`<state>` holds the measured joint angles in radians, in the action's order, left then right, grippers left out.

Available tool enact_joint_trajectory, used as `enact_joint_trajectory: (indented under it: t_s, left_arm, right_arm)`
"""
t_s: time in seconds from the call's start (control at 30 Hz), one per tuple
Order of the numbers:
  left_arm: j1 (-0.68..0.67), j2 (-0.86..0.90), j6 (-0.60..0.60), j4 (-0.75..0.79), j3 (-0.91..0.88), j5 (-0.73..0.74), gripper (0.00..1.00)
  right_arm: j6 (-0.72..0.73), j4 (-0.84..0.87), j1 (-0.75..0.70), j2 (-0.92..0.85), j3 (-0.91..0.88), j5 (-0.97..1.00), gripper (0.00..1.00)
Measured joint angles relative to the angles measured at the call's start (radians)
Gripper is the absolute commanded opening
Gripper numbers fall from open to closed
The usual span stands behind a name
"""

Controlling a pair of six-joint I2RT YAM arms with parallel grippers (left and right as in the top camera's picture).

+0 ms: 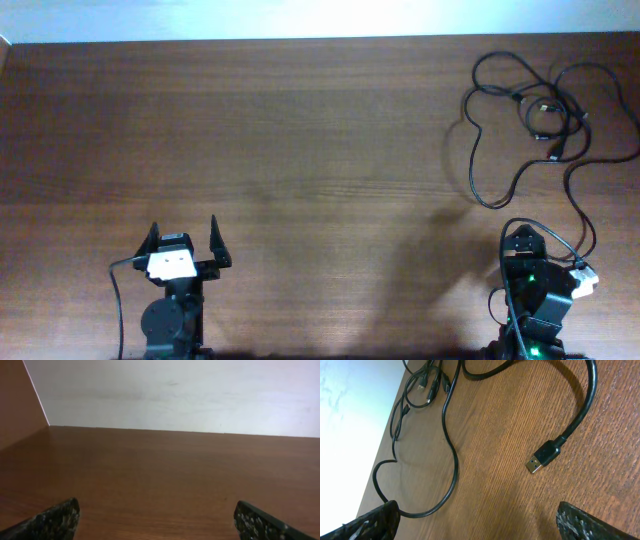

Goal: Untangle cables

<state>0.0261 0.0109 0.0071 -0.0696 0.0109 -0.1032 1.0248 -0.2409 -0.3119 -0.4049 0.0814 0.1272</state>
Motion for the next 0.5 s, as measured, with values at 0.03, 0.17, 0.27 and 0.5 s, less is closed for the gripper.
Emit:
enact_joint_trajectory:
  t_s: [0.03, 0.17, 0.27, 0.5]
  left_arm:
    - [0.0, 0.0, 0.005, 0.0, 0.0, 0.0, 0.99]
    - [0.0, 0.0, 0.008, 0.0, 0.0, 0.0, 0.99]
    - [0.0, 0.0, 0.012, -0.001, 0.0, 0.0, 0.99]
    - [0.0, 0.0, 0.013, -0.001, 0.0, 0.0, 0.99]
  right_arm:
    - [0.0, 0.0, 0.0, 0.0, 0.0, 0.0, 0.99]
    - [-0.001, 0.0, 0.0, 0.0, 0.0, 0.0, 0.99]
    - [0.0, 0.0, 0.0, 0.0, 0.0, 0.0, 0.98]
    - [0.0, 0.0, 0.0, 0.0, 0.0, 0.0, 0.99]
